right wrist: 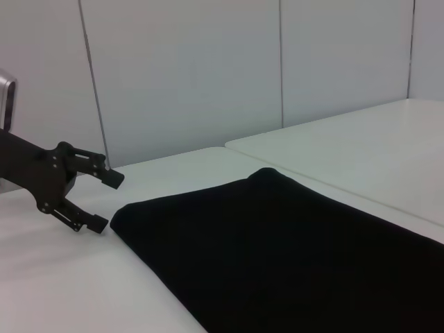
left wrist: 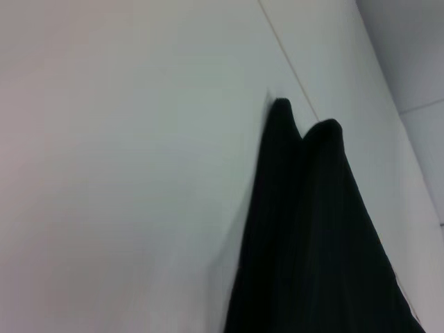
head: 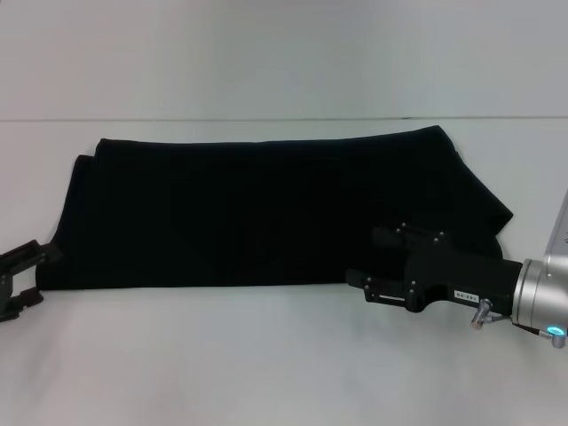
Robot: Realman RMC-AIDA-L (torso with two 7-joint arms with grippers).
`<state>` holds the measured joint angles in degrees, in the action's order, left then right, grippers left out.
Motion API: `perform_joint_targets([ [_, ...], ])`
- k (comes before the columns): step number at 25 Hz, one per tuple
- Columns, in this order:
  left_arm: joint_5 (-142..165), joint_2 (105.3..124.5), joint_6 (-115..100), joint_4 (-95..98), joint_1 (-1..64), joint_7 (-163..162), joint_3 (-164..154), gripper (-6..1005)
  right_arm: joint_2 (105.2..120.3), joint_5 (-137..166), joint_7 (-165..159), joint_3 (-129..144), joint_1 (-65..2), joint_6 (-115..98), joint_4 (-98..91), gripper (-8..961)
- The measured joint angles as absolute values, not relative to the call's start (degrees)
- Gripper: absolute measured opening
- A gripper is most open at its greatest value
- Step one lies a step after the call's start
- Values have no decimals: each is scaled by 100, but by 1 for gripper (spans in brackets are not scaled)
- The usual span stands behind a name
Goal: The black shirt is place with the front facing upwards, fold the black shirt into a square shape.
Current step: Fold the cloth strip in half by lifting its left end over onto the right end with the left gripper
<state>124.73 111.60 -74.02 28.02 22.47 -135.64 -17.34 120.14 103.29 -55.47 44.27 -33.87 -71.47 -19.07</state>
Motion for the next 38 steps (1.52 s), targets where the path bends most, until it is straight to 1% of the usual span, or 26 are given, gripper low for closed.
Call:
perform_joint_targets([
  [12, 12481, 11147, -6993, 2660, 2407, -13653, -1788, 937, 12013, 10326, -5545, 4403, -3384, -7154, -1907, 832],
  [23, 12481, 11118, -7061, 2700, 2361, -13700, -1787, 934, 12014, 10309, -5554, 4403, -3366, -7163, -1907, 833],
  [33, 12480, 11117, -6771, 2657, 2670, -13666, -1934, 931, 12014, 10294, -5554, 4401, -3385, -7192, -1907, 834],
  [38, 12480, 11151, -6617, 2657, 2843, -13650, -2096, 929, 12014, 10280, -5554, 4395, -3384, -7211, -1907, 833],
])
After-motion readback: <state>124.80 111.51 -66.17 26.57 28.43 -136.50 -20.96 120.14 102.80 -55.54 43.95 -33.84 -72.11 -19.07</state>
